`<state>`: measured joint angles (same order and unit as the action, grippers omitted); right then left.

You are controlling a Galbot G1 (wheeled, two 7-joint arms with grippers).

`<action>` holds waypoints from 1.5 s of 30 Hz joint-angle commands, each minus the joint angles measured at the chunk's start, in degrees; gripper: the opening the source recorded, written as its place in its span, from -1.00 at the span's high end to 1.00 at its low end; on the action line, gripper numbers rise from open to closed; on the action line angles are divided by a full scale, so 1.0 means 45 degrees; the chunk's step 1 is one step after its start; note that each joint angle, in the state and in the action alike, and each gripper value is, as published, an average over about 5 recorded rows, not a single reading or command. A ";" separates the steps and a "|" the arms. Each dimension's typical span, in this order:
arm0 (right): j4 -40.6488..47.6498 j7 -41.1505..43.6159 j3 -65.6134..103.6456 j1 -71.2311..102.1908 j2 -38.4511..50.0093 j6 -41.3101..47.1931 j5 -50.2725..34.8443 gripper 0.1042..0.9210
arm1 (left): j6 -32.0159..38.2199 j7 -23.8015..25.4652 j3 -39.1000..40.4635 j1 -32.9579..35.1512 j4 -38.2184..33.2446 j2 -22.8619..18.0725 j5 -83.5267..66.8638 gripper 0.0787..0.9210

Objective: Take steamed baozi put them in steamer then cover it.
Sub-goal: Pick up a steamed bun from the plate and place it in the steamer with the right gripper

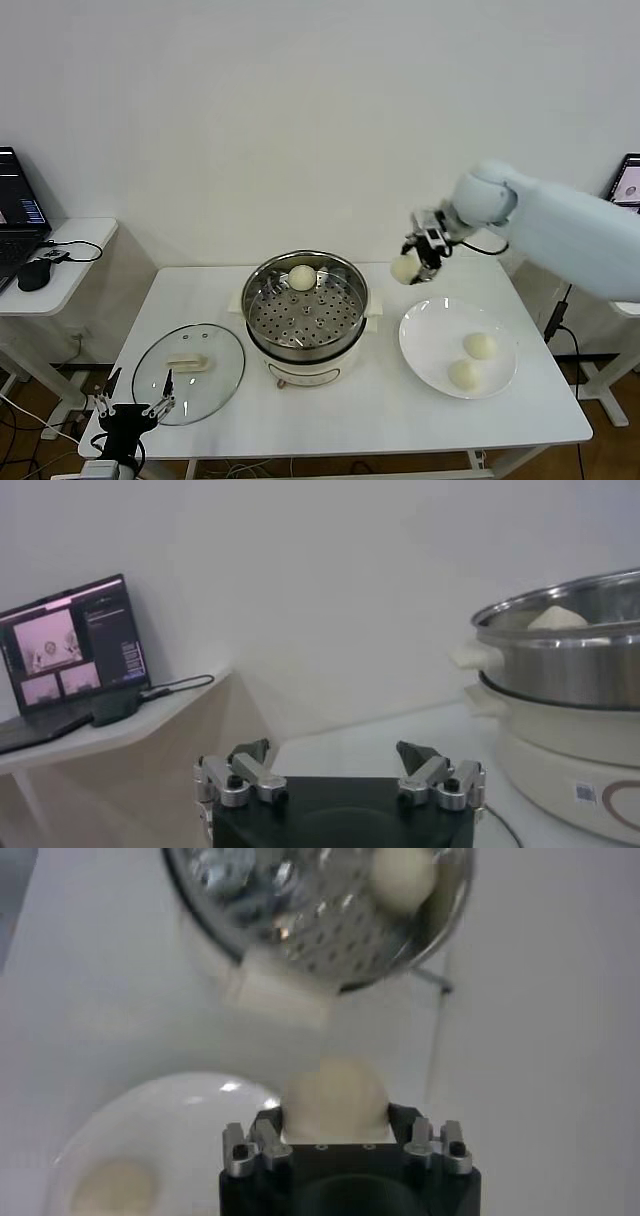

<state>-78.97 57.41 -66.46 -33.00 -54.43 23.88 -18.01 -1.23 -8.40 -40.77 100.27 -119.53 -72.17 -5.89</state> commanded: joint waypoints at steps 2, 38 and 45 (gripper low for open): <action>0.1046 -0.1183 -0.0723 -0.0075 -0.3163 0.1585 -0.2127 -0.36 | 0.0001 0.0003 -0.0092 -0.0024 0.0063 0.0056 0.0008 -0.77; 0.5373 -0.3140 0.0288 0.3062 -0.7099 0.2731 -0.2010 -0.36 | 0.0092 -0.0012 0.0053 -0.0288 0.0488 -0.0007 0.0041 -0.77; 0.4950 -0.2562 0.0192 0.2869 -0.6798 0.2776 -0.1839 -0.58 | 0.0076 -0.0002 0.0057 -0.0263 0.0442 -0.0031 0.0063 -0.77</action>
<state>-57.40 45.41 -65.98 -20.44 -84.33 36.06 -26.20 -0.82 -8.45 -40.48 99.01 -117.43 -72.30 -5.67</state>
